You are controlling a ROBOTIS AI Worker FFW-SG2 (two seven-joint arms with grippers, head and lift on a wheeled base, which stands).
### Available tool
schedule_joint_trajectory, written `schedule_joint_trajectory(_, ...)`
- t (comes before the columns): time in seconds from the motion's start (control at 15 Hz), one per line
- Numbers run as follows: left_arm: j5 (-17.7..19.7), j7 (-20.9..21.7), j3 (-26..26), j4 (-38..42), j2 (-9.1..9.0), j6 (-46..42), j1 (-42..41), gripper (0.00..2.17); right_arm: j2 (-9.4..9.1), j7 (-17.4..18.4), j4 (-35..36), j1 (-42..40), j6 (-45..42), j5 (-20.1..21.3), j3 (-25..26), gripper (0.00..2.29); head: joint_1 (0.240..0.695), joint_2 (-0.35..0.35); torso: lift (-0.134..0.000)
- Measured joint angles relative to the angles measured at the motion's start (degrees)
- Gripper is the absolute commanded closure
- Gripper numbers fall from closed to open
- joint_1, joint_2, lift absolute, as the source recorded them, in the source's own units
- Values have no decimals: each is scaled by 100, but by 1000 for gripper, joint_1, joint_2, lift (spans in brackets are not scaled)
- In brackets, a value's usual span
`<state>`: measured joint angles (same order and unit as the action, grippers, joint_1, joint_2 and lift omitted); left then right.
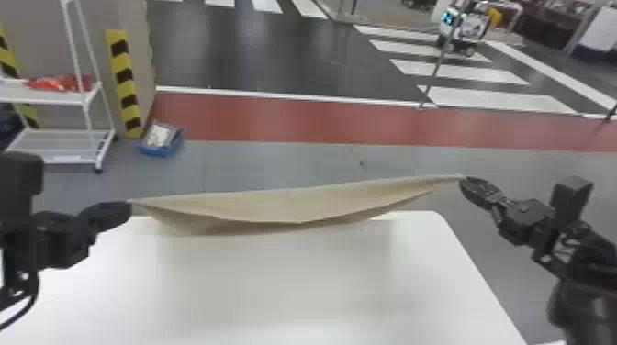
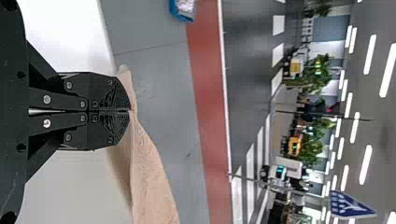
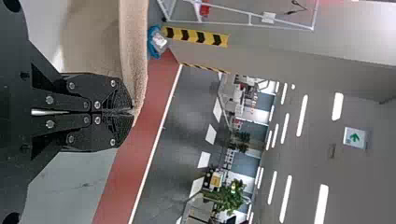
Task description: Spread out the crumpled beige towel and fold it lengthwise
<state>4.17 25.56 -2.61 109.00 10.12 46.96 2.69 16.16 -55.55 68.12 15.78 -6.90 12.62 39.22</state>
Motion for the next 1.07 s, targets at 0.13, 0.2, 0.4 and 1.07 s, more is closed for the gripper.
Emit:
schedule_joint_trajectory(0.13,-129,122,-65,495,8,-69,-959,1737,70,-80,-28,-675,-648,-120,55,1447,695,-309,0)
schedule_joint_trajectory(0.2,-179,152,-69,575,12,-172,-1287,1737,84,-145,-47,-917,-866,-147,63,1447,695,-318,0)
schedule_joint_trajectory(0.4,-402,171,-32,547,42,-539,-1991,1740,105,-267,-67,-1503,-1328,-168,68,1447,695,-335,0)
schedule_joint_trajectory(1.07,-444,177,-280,1015,182,-834,-3066,1737,246,-371,-141,-2290,-1760,-328,216,1447,695,-350,0)
